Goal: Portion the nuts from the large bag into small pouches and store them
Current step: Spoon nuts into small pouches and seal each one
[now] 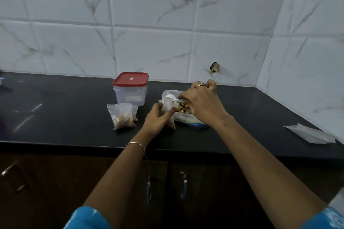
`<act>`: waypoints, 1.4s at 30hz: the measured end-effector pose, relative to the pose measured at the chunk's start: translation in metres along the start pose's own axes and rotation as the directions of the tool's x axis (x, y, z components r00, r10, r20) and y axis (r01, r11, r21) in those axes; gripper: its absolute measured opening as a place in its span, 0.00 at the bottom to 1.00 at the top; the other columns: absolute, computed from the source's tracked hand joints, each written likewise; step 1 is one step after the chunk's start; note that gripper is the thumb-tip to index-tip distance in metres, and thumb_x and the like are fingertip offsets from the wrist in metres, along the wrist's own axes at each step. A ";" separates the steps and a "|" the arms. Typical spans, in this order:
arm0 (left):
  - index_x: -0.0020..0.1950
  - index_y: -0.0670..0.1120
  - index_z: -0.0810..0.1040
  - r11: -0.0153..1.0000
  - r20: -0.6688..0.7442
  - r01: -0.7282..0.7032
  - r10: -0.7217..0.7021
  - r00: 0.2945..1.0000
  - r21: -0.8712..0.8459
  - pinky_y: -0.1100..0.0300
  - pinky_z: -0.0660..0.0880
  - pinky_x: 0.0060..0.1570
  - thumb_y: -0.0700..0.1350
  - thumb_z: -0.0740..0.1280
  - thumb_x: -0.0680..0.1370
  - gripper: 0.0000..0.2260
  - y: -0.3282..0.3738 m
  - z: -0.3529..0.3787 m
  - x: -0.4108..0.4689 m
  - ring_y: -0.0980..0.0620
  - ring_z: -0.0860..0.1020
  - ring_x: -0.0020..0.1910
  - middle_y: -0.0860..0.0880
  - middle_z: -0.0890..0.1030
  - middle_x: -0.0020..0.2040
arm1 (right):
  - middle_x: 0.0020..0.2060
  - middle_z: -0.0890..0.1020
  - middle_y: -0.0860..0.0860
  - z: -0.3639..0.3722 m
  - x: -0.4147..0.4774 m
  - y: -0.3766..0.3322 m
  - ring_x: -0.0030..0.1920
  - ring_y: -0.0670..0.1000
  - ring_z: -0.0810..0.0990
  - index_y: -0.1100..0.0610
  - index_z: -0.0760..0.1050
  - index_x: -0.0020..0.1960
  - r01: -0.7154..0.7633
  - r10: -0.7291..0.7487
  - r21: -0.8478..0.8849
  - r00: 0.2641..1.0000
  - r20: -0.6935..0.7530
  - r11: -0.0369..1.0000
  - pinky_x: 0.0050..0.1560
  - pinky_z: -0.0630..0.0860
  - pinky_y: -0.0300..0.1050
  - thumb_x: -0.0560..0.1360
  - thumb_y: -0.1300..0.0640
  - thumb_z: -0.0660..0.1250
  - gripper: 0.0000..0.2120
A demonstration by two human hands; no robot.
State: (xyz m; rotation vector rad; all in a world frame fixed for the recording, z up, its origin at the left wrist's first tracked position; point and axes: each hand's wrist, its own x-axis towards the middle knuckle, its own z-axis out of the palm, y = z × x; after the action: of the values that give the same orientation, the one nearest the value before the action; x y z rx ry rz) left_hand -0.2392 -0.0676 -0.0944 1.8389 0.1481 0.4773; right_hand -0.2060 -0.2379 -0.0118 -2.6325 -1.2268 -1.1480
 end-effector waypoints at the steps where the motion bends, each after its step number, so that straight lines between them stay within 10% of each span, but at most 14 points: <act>1: 0.61 0.48 0.70 1.000 0.002 -0.001 0.001 1.000 -0.006 0.57 0.74 0.56 0.57 0.69 0.75 0.20 0.001 0.000 0.000 0.51 0.77 0.57 0.48 0.78 0.58 | 0.44 0.84 0.43 0.000 0.000 0.000 0.54 0.48 0.75 0.45 0.80 0.55 0.015 -0.015 -0.025 1.000 -0.006 1.000 0.54 0.53 0.50 0.77 0.57 0.66 0.11; 12: 0.63 0.47 0.69 0.996 0.026 -0.030 0.028 0.999 0.085 0.51 0.75 0.61 0.50 0.77 0.70 0.27 0.000 -0.003 -0.001 0.49 0.76 0.61 0.46 0.76 0.63 | 0.46 0.82 0.42 0.001 -0.009 0.001 0.56 0.47 0.74 0.44 0.78 0.56 -0.172 0.186 0.242 0.982 -0.033 0.955 0.55 0.51 0.48 0.79 0.56 0.62 0.11; 21: 0.64 0.47 0.69 0.998 0.022 -0.009 0.008 1.000 0.068 0.49 0.74 0.63 0.46 0.76 0.71 0.26 0.001 -0.005 -0.001 0.48 0.74 0.62 0.46 0.75 0.64 | 0.42 0.84 0.41 0.013 -0.022 0.023 0.46 0.38 0.75 0.45 0.76 0.52 -0.579 0.506 0.670 0.794 0.336 0.464 0.57 0.59 0.50 0.82 0.56 0.58 0.10; 28: 0.46 0.47 0.74 0.994 -0.045 0.005 -0.010 0.999 -0.108 0.60 0.69 0.44 0.44 0.65 0.77 0.02 0.007 -0.004 -0.005 0.51 0.73 0.47 0.49 0.76 0.46 | 0.35 0.85 0.47 0.045 -0.054 0.039 0.48 0.52 0.80 0.52 0.77 0.48 -0.762 0.669 0.643 0.514 0.537 0.070 0.53 0.76 0.51 0.75 0.62 0.62 0.08; 33: 0.46 0.46 0.74 0.984 0.010 0.062 -0.061 0.998 -0.168 0.48 0.76 0.52 0.50 0.62 0.70 0.10 0.009 -0.002 -0.007 0.42 0.76 0.52 0.38 0.78 0.52 | 0.45 0.81 0.51 0.062 -0.072 0.039 0.46 0.51 0.80 0.52 0.77 0.47 -0.760 0.714 0.640 0.511 0.478 0.115 0.49 0.80 0.51 0.76 0.60 0.65 0.05; 42: 0.52 0.49 0.73 0.997 0.071 0.029 -0.033 0.997 0.065 0.54 0.77 0.47 0.43 0.65 0.78 0.04 0.004 0.002 -0.002 0.48 0.76 0.52 0.48 0.78 0.51 | 0.55 0.77 0.51 0.063 -0.077 0.038 0.52 0.50 0.77 0.53 0.76 0.54 -0.750 0.733 0.563 0.591 0.335 0.348 0.47 0.72 0.43 0.76 0.53 0.67 0.08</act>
State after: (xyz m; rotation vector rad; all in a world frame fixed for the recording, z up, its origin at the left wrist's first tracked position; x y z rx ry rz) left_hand -0.2402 -0.0714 -0.0917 1.9113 0.1443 0.3882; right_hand -0.1748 -0.2953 -0.0960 -2.1390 -0.1723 -0.3691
